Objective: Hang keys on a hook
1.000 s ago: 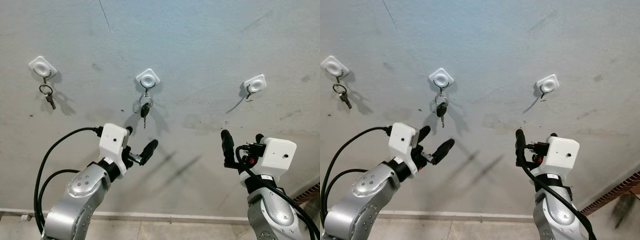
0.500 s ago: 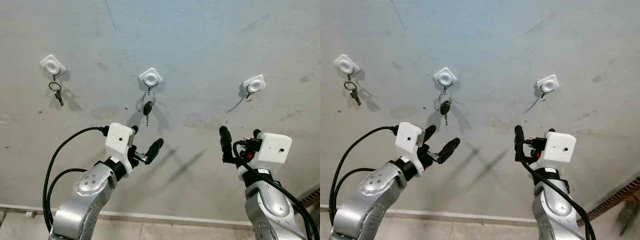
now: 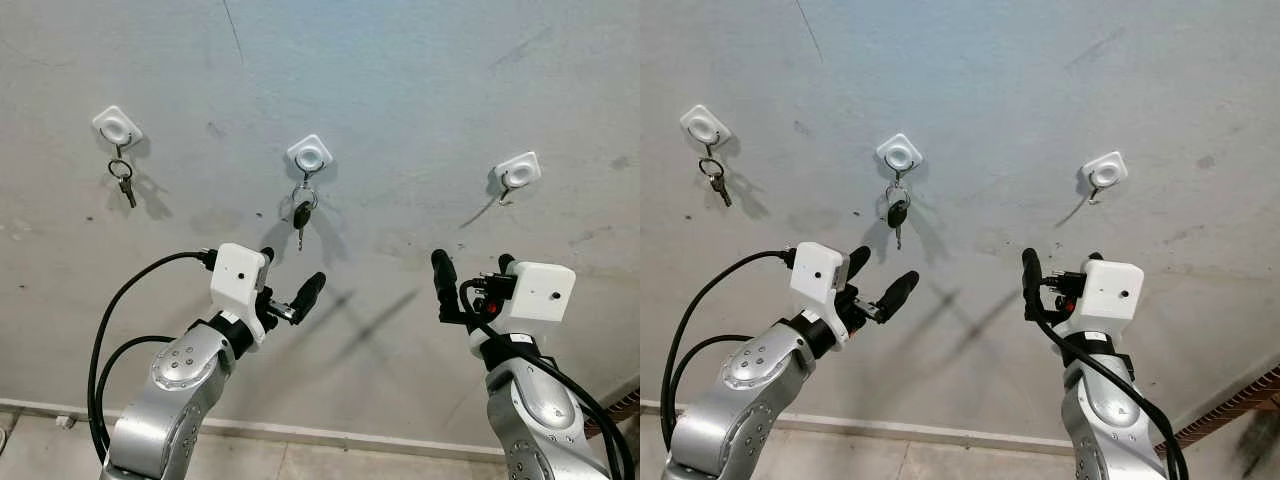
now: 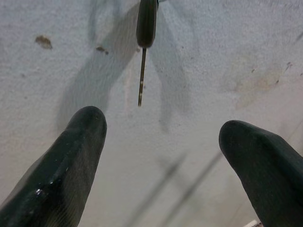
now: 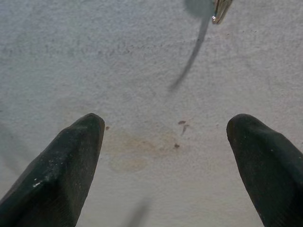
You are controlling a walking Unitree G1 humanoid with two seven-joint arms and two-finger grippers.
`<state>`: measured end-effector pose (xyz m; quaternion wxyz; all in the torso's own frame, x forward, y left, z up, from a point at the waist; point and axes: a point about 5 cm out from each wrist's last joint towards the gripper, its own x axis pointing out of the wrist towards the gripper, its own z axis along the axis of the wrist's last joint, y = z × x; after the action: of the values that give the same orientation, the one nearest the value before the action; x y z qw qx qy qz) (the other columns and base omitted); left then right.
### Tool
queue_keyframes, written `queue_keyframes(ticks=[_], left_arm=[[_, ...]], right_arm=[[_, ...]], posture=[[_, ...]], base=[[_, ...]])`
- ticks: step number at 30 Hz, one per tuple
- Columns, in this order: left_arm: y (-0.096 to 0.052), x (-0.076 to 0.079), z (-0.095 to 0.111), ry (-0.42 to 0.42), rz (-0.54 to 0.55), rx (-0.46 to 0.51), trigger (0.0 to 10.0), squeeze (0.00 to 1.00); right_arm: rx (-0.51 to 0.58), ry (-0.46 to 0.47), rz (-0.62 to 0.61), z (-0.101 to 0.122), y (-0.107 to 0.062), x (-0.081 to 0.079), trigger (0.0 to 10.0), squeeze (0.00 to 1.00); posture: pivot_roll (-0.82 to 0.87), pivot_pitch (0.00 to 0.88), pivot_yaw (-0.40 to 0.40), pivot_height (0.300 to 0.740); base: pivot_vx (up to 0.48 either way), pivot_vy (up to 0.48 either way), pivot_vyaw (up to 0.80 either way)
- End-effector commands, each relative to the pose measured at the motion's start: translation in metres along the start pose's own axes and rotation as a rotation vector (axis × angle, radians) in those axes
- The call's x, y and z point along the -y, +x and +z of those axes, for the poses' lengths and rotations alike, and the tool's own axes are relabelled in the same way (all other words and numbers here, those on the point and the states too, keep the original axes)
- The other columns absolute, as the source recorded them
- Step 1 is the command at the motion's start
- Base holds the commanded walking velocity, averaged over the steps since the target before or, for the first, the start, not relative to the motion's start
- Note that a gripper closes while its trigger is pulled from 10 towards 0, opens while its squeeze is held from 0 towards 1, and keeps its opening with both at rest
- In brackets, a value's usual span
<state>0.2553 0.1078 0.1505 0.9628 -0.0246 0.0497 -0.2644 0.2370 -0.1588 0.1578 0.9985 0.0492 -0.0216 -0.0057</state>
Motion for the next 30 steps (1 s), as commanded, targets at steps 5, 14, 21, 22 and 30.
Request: queue_keyframes(ticks=[5,14,21,22,30], left_arm=[[-0.001,0.0021,-0.0008,-0.003,0.0,-0.002,10.0,0.0],[-0.0025,0.0014,-0.0026,-0.005,0.006,-0.011,10.0,0.0],[-0.0018,0.0021,-0.0029,-0.006,0.003,-0.011,10.0,0.0],[-0.0016,0.0021,-0.0028,-0.005,0.003,-0.011,10.0,0.0],[-0.0004,0.0016,-0.0038,-0.002,-0.001,-0.011,10.0,0.0]], right_arm=[[-0.001,-0.006,0.003,0.0023,-0.0014,0.002,10.0,0.0],[-0.01,-0.008,0.008,0.0013,-0.0022,0.002,10.0,0.0],[-0.01,-0.011,0.008,0.0018,-0.0011,0.0026,10.0,0.0],[-0.01,-0.011,0.007,0.0018,-0.001,0.0028,10.0,0.0],[-0.011,-0.011,0.008,0.0001,0.0005,0.0022,10.0,0.0]], posture=[[0.1,0.018,-0.097,0.74],[0.1,0.024,-0.098,0.74],[0.1,0.022,-0.099,0.74],[0.1,0.022,-0.099,0.74],[0.1,0.012,-0.09,0.74]], base=[[-0.266,0.0,0.0],[-0.34,0.0,0.0],[-0.318,0.0,0.0],[-0.296,0.0,0.0],[-0.282,0.0,0.0]])
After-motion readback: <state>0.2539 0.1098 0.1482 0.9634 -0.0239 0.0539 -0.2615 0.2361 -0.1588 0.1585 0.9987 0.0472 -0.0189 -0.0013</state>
